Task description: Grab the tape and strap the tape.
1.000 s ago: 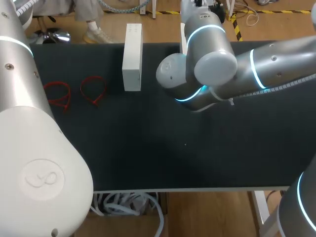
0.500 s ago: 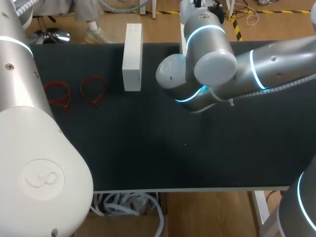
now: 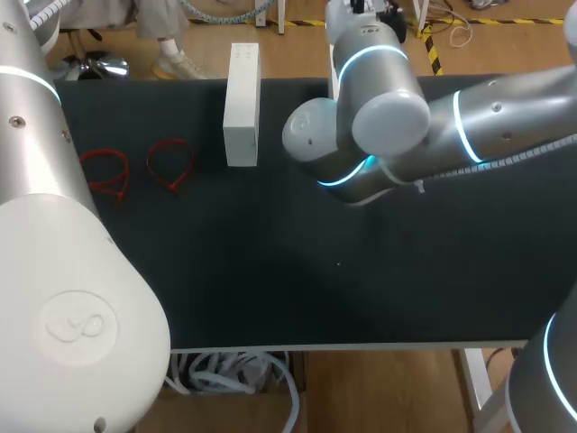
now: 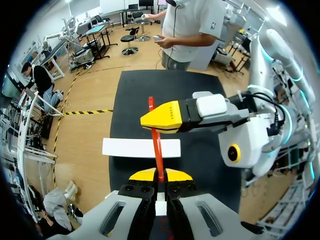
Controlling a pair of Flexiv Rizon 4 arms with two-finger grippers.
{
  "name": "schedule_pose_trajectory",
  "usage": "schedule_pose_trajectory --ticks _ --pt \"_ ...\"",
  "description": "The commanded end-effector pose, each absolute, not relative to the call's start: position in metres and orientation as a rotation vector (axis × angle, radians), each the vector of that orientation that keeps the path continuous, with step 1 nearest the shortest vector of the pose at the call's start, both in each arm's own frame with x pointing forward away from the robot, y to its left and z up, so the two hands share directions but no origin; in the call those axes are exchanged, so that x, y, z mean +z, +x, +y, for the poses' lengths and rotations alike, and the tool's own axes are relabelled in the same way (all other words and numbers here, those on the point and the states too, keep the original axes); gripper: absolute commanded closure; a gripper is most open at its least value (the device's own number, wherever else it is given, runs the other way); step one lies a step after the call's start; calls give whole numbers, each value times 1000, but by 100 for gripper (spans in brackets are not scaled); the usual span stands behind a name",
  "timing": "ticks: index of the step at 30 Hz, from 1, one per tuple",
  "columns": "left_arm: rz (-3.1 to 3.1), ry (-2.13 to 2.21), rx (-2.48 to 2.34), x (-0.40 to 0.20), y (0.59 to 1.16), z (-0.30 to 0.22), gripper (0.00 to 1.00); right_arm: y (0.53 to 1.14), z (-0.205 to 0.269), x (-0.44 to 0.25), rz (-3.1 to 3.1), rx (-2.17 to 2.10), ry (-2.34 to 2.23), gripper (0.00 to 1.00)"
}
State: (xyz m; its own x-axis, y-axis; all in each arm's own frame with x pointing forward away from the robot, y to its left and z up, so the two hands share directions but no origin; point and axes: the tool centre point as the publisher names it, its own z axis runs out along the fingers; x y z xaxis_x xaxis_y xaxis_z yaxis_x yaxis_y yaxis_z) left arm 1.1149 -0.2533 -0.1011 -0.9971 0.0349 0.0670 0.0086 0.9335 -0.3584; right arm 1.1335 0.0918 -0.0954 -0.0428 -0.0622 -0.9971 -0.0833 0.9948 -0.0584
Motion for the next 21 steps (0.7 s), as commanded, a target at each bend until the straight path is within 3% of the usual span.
schedule_pose_trajectory --ticks 1,21 --pt "-3016 -34 552 -100 1116 -254 100 1133 93 -93 1623 17 -115 100" --pt "-3016 -34 552 -100 1116 -254 100 1131 100 -94 1619 51 -107 100"
